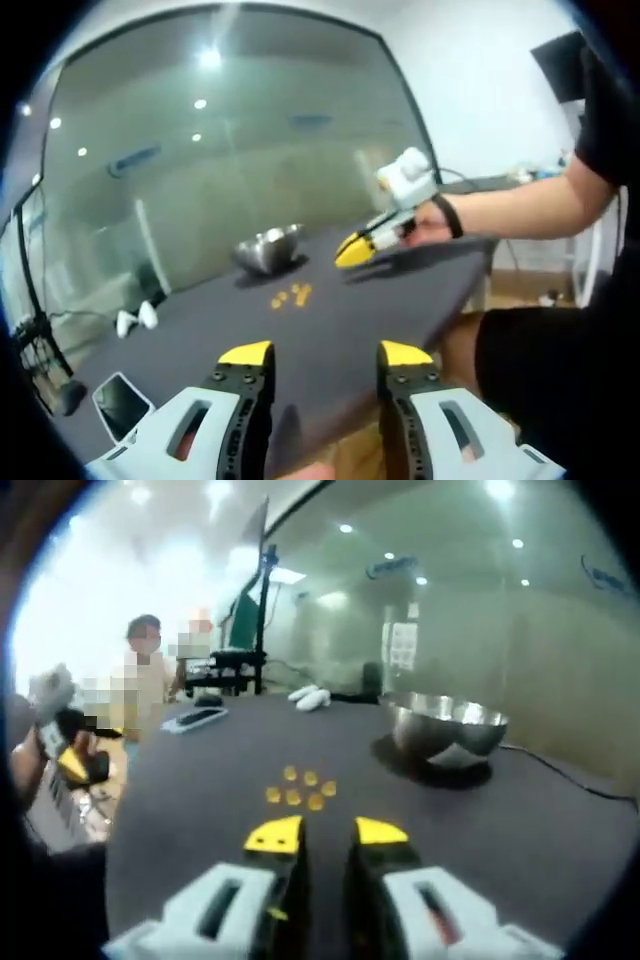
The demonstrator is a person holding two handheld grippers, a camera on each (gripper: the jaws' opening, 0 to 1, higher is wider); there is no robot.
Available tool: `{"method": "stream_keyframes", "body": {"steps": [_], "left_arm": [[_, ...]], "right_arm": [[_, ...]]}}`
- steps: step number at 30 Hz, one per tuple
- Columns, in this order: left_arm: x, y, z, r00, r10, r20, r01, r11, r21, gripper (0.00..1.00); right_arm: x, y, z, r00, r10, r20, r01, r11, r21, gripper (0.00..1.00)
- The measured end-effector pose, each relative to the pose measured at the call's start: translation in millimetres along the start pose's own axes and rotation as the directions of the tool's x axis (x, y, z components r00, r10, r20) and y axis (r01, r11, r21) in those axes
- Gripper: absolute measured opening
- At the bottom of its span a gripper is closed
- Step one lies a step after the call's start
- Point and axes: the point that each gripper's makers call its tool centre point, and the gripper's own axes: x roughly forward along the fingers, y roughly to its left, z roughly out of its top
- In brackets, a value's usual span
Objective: Pick up the QQ candy scattered on the table and place it into the stainless steel bowl on the table
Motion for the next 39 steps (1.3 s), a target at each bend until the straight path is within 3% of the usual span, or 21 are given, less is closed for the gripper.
{"method": "stream_keyframes", "body": {"steps": [6, 12, 17, 22, 32, 39], "left_arm": [[-5.7, 5.8, -3.6, 1.0, 0.015, -0.003, -0.015, 1.0, -0.01, 0.42], [-13.3, 14.5, -10.7, 0.999, 0.032, -0.012, -0.032, 0.999, -0.02, 0.42], [-17.6, 20.6, -14.7, 0.999, 0.048, -0.018, -0.048, 0.998, -0.031, 0.42], [-18.4, 22.8, -16.1, 0.999, 0.05, -0.017, -0.051, 0.998, -0.038, 0.42], [-17.6, 21.5, -16.7, 0.999, 0.046, -0.021, -0.047, 0.998, -0.033, 0.42], [-17.8, 22.9, -17.7, 0.999, 0.048, -0.024, -0.049, 0.998, -0.036, 0.42]], "right_arm": [[33.7, 3.0, -12.8, 0.997, 0.028, -0.073, -0.031, 0.999, -0.044, 0.19], [56.7, -4.8, -10.8, 0.997, 0.038, -0.07, -0.038, 0.999, -0.007, 0.19], [59.8, -0.4, -9.4, 0.997, 0.038, -0.064, -0.038, 0.999, -0.007, 0.17], [60.6, 1.3, -9.2, 0.997, 0.05, -0.056, -0.05, 0.999, 0.009, 0.09], [58.5, 2.0, -8.2, 0.997, 0.041, -0.059, -0.04, 0.999, 0.007, 0.09], [40.9, -14.0, 12.4, 1.0, -0.016, -0.01, 0.016, 1.0, -0.013, 0.08]]}}
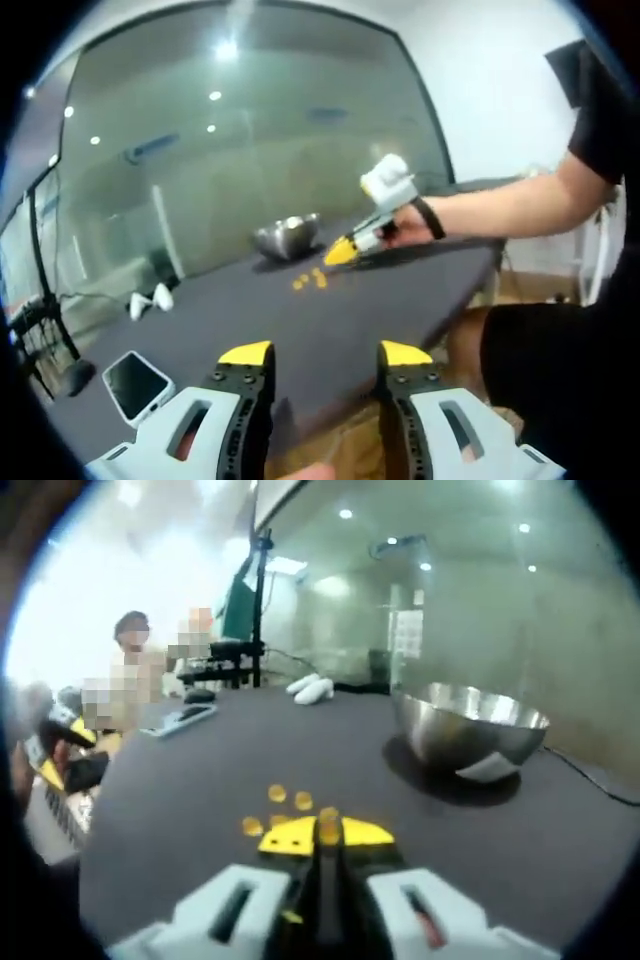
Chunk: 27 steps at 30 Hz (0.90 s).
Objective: Pick up the QQ candy scattered on the table and place it into the stainless steel bowl on the table
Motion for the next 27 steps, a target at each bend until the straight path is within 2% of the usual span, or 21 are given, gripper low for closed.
{"method": "stream_keyframes", "body": {"steps": [4, 8, 10, 16, 18, 21, 23, 27], "left_arm": [[3.5, -0.2, 2.7, 1.0, -0.007, 0.005, 0.006, 1.0, 0.003, 0.42], [7.2, -7.4, 1.5, 1.0, -0.027, -0.001, 0.027, 1.0, 0.014, 0.42], [8.0, -8.2, 0.4, 1.0, -0.03, -0.005, 0.031, 0.999, 0.014, 0.42], [8.8, -8.2, -1.1, 0.999, -0.031, -0.009, 0.031, 0.999, 0.009, 0.42], [9.2, -7.5, -2.5, 1.0, -0.028, -0.012, 0.028, 1.0, 0.008, 0.42], [9.6, -7.6, -4.5, 0.999, -0.028, -0.018, 0.028, 1.0, 0.005, 0.42], [9.6, -7.2, -5.7, 0.999, -0.027, -0.021, 0.027, 1.0, 0.002, 0.42], [11.6, -5.1, -9.9, 1.0, -0.019, -0.024, 0.019, 1.0, -0.013, 0.42]], "right_arm": [[-10.1, -15.4, 7.7, 0.999, -0.037, 0.014, 0.037, 0.999, -0.017, 0.08], [-16.1, -24.4, 19.0, 0.997, -0.049, 0.051, 0.047, 0.998, 0.043, 0.08], [-17.2, -32.5, 26.5, 0.995, -0.077, 0.068, 0.075, 0.997, 0.029, 0.08], [-14.2, -53.5, 69.0, 0.982, -0.122, 0.145, 0.121, 0.993, 0.013, 0.08], [-7.7, -64.4, 84.7, 0.978, -0.133, 0.162, 0.132, 0.991, 0.018, 0.08], [-7.1, -69.0, 101.7, 0.971, -0.152, 0.183, 0.148, 0.988, 0.034, 0.08], [1.5, -76.8, 112.8, 0.969, -0.16, 0.189, 0.155, 0.987, 0.041, 0.08], [18.8, -88.1, 120.4, 0.966, -0.164, 0.199, 0.146, 0.984, 0.104, 0.08]]}}
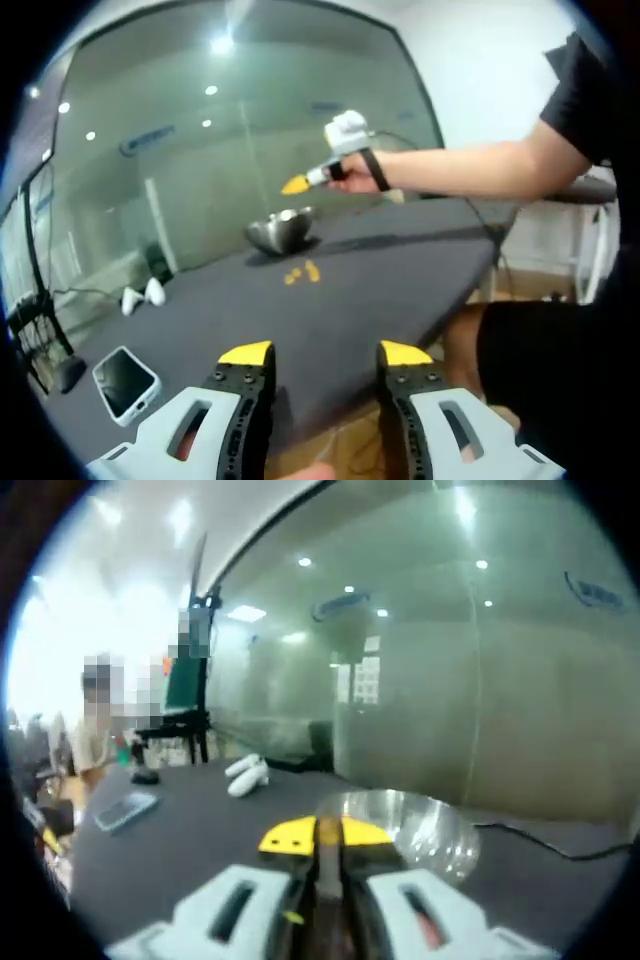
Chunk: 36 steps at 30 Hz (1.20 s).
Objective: Pick up the QQ candy scattered on the table and place it into the stainless steel bowl on the table
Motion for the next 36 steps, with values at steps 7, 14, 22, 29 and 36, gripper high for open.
{"method": "stream_keyframes", "body": {"steps": [7, 14, 22, 29, 36], "left_arm": [[2.3, -3.6, -1.5, 1.0, -0.018, 0.001, 0.018, 1.0, 0.008, 0.42], [1.2, 0.6, -6.2, 1.0, -0.013, -0.007, 0.013, 1.0, -0.001, 0.42], [1.2, 0.0, -6.3, 1.0, -0.014, -0.011, 0.014, 1.0, -0.004, 0.42], [3.7, -3.4, -5.6, 1.0, -0.028, -0.013, 0.028, 1.0, 0.002, 0.43], [4.1, -7.9, 2.2, 0.999, -0.037, 0.005, 0.037, 0.999, 0.01, 0.43]], "right_arm": [[31.2, -30.1, 0.0, 0.999, -0.054, -0.002, 0.054, 0.999, 0.001, 0.08], [40.7, -46.0, 6.8, 0.995, -0.101, 0.009, 0.101, 0.994, 0.029, 0.08], [43.8, -59.6, -9.6, 0.988, -0.14, -0.06, 0.139, 0.99, -0.024, 0.19], [30.2, -49.5, 1.1, 0.994, -0.104, -0.033, 0.103, 0.994, -0.04, 0.18], [-1.4, -28.9, -12.0, 0.998, -0.068, 0.004, 0.068, 0.998, 0.004, 0.17]]}}
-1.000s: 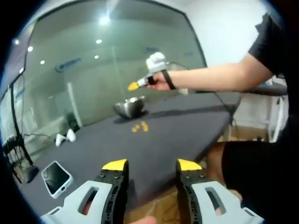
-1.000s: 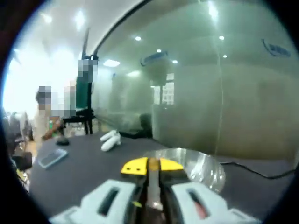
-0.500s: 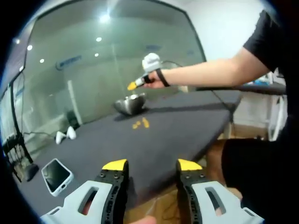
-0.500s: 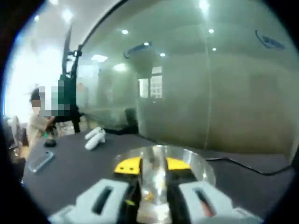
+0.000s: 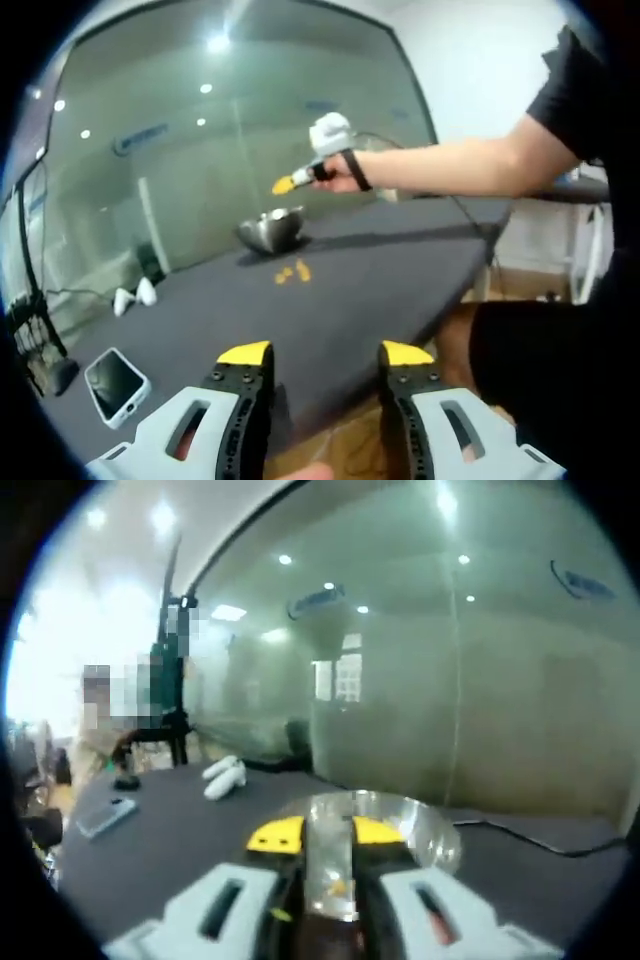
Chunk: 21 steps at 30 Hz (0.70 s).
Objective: Pick up the QQ candy scattered on the table and place it into the stainless steel bowl on the table
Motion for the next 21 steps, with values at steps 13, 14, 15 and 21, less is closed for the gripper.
{"method": "stream_keyframes", "body": {"steps": [13, 14, 15, 21], "left_arm": [[3.5, -7.7, 3.5, 1.0, -0.012, 0.025, 0.012, 1.0, 0.012, 0.43], [3.4, -8.0, 4.0, 0.999, -0.013, 0.029, 0.012, 1.0, 0.018, 0.43], [3.1, -8.6, 5.4, 0.999, -0.014, 0.038, 0.013, 1.0, 0.025, 0.43], [1.6, -10.6, 12.4, 0.998, -0.017, 0.067, 0.015, 0.999, 0.031, 0.44]], "right_arm": [[-66.2, 31.4, -24.0, 0.994, 0.108, 0.006, -0.108, 0.994, -0.008, 0.17], [-71.6, 33.4, -26.6, 0.994, 0.113, 0.007, -0.113, 0.994, -0.007, 0.17], [-75.6, 35.0, -28.3, 0.993, 0.118, 0.008, -0.118, 0.993, -0.011, 0.17], [-123.1, 47.4, -53.1, 0.986, 0.162, -0.025, -0.163, 0.985, -0.063, 0.17]]}}
